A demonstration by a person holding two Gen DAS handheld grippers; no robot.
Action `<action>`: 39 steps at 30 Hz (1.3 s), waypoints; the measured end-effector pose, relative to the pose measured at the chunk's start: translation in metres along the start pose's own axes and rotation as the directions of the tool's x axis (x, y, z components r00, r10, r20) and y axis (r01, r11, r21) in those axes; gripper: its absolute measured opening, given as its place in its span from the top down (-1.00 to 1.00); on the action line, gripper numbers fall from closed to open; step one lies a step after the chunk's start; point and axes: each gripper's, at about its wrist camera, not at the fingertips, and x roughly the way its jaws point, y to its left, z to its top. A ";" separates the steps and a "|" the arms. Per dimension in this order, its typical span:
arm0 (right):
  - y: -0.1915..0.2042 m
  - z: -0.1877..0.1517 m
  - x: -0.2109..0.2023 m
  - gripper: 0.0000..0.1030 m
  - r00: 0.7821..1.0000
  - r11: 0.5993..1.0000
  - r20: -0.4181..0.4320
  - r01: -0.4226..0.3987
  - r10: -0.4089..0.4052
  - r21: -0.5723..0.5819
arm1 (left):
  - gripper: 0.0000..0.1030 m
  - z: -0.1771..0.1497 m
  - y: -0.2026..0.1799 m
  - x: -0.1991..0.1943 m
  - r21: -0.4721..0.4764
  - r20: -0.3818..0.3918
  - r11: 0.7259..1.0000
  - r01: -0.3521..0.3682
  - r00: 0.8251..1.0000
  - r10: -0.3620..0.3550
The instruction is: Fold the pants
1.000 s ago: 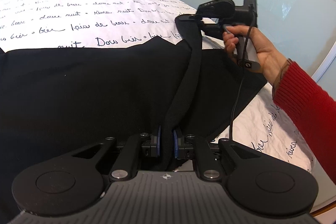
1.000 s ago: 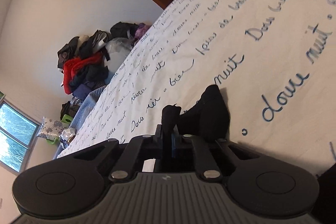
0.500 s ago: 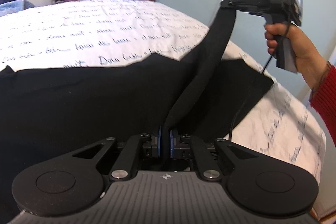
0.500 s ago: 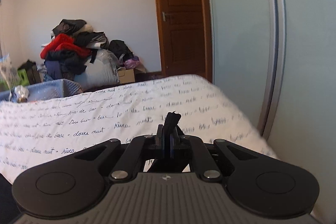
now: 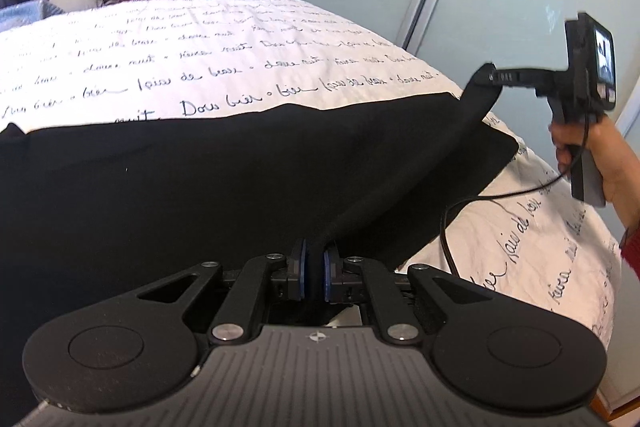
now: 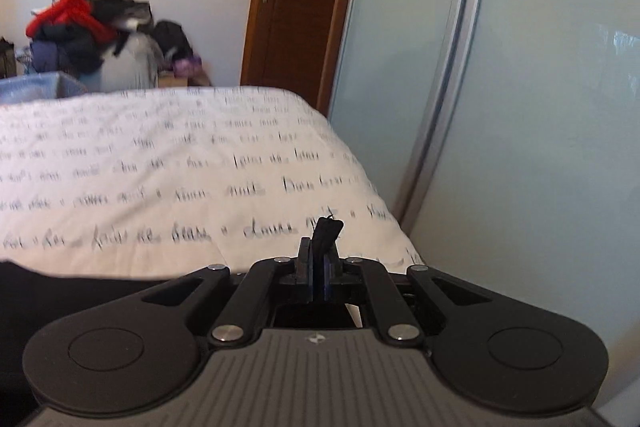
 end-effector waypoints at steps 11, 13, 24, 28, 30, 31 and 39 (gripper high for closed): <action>-0.010 -0.010 -0.013 0.90 1.000 1.000 0.018 -0.005 0.005 0.016 | 0.71 -0.002 0.000 -0.002 0.000 -0.015 1.000 0.005 1.000 -0.005; -0.021 -0.030 -0.006 0.90 0.999 0.997 -0.046 -0.004 0.007 0.071 | 0.71 -0.002 -0.001 -0.003 0.006 -0.016 1.000 0.007 1.000 -0.007; -0.038 -0.065 0.000 0.90 0.993 0.988 -0.115 -0.009 0.027 0.156 | 0.64 -0.004 -0.009 0.001 0.071 -0.049 0.997 0.002 0.999 0.001; -0.041 -0.069 0.003 0.80 0.991 0.984 -0.123 -0.030 0.052 0.174 | 0.42 -0.002 -0.008 -0.002 0.064 -0.058 0.998 0.022 0.998 -0.019; -0.043 -0.068 0.000 0.64 0.992 0.985 -0.122 -0.010 0.032 0.171 | -0.02 -0.002 -0.007 -0.007 0.060 -0.063 0.997 0.043 0.997 -0.039; -0.044 -0.067 -0.001 0.37 0.992 0.986 -0.126 0.024 -0.003 0.163 | -0.09 -0.002 -0.008 -0.011 0.060 -0.062 0.997 0.047 0.997 -0.044; -0.031 -0.061 -0.037 -0.10 1.000 0.992 -0.004 0.010 -0.009 0.126 | -0.24 0.012 -0.007 -0.028 0.014 0.048 0.999 0.031 0.998 -0.032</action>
